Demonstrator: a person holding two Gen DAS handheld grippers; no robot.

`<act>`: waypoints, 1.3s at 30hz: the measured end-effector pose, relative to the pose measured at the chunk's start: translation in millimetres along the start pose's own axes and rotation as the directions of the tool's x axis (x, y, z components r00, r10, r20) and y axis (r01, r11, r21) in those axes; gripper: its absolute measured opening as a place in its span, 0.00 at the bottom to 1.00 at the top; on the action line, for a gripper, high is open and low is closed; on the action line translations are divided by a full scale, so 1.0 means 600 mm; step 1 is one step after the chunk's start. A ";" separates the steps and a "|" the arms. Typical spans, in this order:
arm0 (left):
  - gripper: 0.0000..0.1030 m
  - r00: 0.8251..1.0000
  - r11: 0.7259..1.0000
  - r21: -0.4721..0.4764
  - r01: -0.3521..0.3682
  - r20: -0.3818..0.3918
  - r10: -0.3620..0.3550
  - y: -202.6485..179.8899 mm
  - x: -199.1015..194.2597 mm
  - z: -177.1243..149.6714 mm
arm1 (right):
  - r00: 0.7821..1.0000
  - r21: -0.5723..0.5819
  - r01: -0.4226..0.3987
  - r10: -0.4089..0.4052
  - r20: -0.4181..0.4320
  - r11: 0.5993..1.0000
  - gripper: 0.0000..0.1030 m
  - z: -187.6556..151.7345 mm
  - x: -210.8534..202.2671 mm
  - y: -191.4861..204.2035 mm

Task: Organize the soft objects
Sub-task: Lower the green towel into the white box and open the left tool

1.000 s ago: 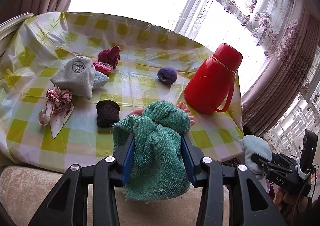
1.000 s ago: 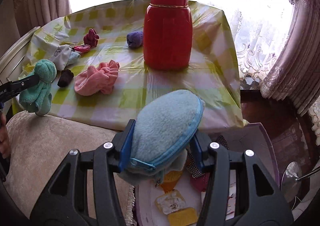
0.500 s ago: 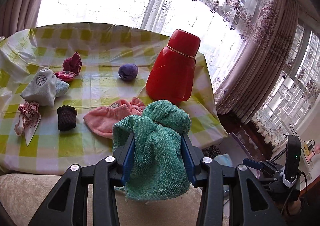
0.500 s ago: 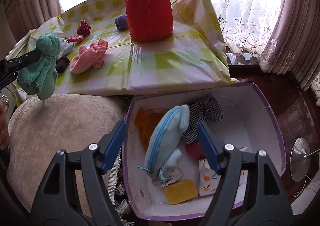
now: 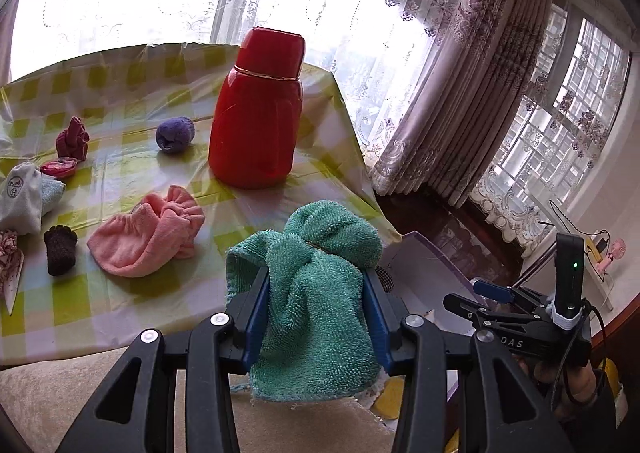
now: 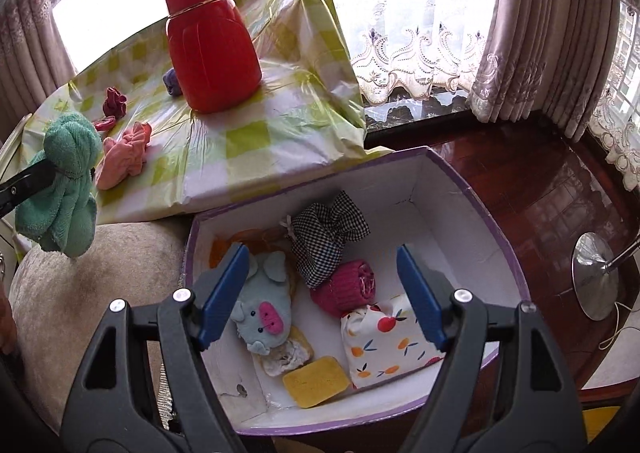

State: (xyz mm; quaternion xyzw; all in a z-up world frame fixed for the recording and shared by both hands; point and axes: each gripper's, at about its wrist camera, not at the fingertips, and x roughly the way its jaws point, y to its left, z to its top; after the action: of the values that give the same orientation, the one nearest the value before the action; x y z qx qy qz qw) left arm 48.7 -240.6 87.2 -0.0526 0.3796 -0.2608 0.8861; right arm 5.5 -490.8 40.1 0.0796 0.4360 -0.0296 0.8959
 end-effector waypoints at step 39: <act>0.68 0.996 0.994 -0.094 0.062 -0.054 -0.067 0.015 0.022 -0.014 | 0.996 -0.017 -0.066 0.067 0.051 0.998 0.78 0.027 -0.015 0.040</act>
State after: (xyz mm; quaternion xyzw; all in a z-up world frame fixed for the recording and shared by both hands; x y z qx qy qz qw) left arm 54.4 -238.5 70.2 -0.0982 0.4146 -0.2728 0.8626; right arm 15.4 -470.0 60.0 0.0866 0.4103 0.0016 0.9078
